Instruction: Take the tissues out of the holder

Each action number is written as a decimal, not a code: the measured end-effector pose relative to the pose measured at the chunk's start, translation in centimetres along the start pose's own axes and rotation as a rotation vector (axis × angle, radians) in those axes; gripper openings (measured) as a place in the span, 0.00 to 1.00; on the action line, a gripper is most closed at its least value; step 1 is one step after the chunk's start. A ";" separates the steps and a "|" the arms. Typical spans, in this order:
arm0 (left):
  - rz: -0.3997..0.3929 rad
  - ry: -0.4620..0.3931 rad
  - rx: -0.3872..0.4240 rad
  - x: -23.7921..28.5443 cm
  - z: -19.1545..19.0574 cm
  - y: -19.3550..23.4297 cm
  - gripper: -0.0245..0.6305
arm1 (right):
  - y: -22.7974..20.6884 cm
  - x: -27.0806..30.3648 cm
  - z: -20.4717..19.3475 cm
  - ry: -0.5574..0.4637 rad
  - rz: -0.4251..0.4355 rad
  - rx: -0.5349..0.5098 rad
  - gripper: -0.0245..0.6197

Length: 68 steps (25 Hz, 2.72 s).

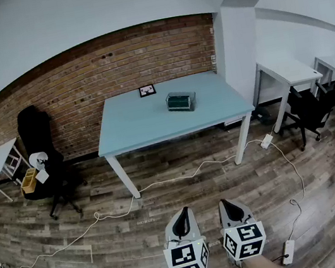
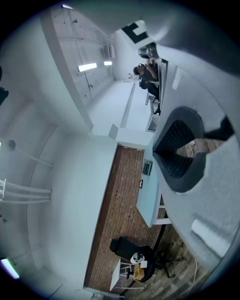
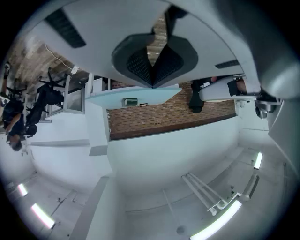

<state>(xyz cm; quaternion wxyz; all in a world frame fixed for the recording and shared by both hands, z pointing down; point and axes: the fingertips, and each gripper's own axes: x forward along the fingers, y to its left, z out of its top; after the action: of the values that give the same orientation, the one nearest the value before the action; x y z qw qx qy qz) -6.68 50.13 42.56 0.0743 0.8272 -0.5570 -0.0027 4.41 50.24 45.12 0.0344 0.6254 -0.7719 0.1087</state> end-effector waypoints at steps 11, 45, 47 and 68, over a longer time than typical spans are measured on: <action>-0.007 0.007 0.009 1.2 -0.1 0.8 0.05 | 0.1 1.1 0.1 -0.005 -0.009 0.005 0.04; 0.027 0.035 0.043 7.7 -0.5 7.0 0.05 | -0.5 9.9 0.0 0.008 -0.039 0.052 0.04; 0.033 0.033 0.044 8.8 -0.3 7.3 0.05 | -0.9 11.1 0.5 0.003 -0.033 0.051 0.04; 0.119 0.039 0.008 22.7 1.4 8.1 0.05 | -7.8 24.1 5.1 0.027 0.041 0.017 0.04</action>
<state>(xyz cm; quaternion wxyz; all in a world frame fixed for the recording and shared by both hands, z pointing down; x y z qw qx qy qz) -5.65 26.04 43.98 0.0818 0.7929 -0.6035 0.0202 7.18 24.54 45.70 0.0374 0.6082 -0.7830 0.1246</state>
